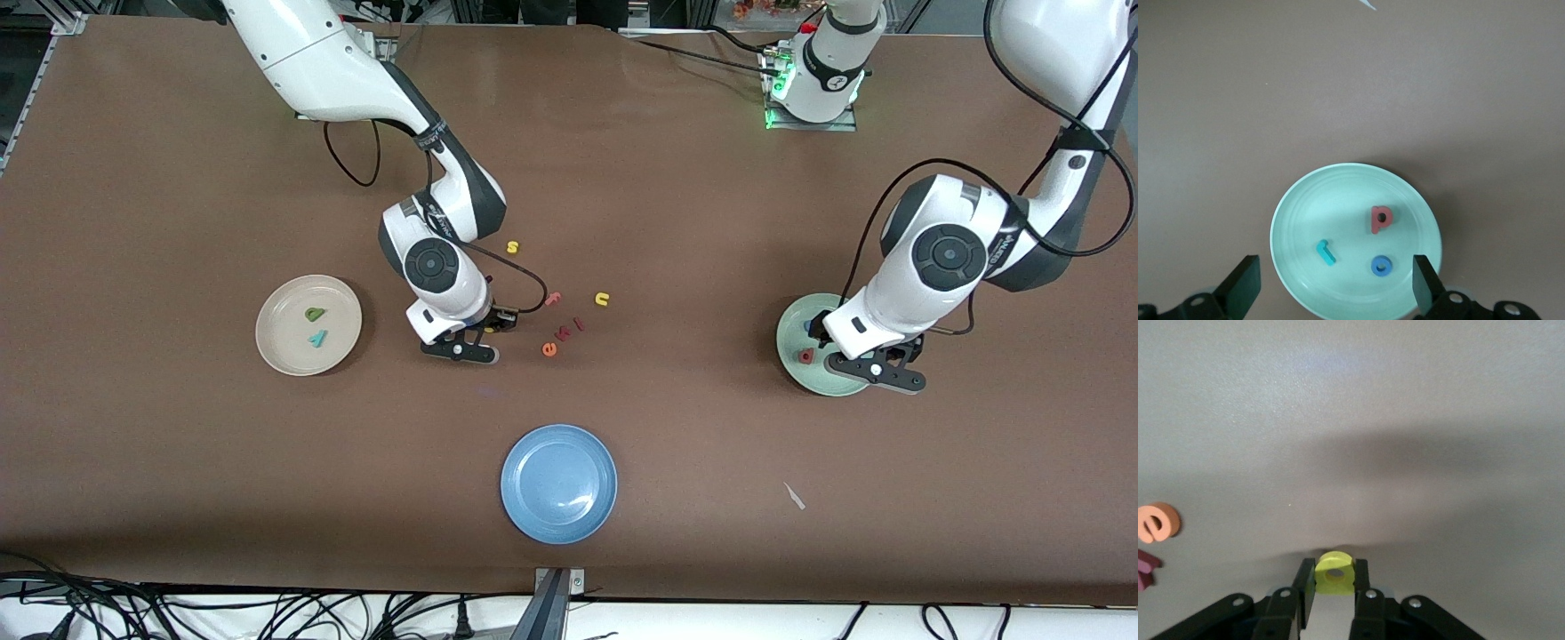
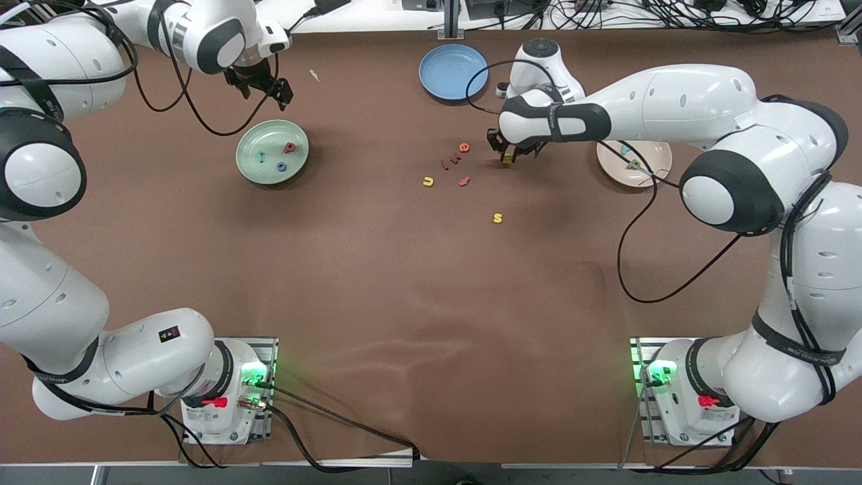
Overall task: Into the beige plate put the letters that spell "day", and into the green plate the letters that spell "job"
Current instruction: 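Carry the yellow o to the beige plate while the left gripper withdraws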
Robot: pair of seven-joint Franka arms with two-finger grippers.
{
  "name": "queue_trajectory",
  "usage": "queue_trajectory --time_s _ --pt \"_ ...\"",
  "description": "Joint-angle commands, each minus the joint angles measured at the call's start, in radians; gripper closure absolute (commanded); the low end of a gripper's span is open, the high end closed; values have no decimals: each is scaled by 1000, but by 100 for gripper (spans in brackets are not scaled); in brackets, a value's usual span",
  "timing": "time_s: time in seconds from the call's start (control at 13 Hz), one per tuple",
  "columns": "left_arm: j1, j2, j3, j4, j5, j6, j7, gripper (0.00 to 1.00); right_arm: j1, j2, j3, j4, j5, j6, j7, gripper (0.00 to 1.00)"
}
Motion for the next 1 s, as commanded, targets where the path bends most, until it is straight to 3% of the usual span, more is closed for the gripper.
queue_trajectory --time_s 0.0,0.23,0.62,0.93 --pt "4 -37 -34 108 -88 -171 0 0 -6 1 -10 63 -8 -96 -26 87" --pt "-4 -35 -50 228 -145 -307 0 0 -12 -31 -82 52 -11 -183 -232 87" --pt "7 -40 -86 446 -206 -552 0 0 -14 -68 -180 9 -3 -194 -394 100" --pt "-15 -123 -70 479 -203 -560 5 0 -16 -132 -260 -69 6 -217 -536 100"
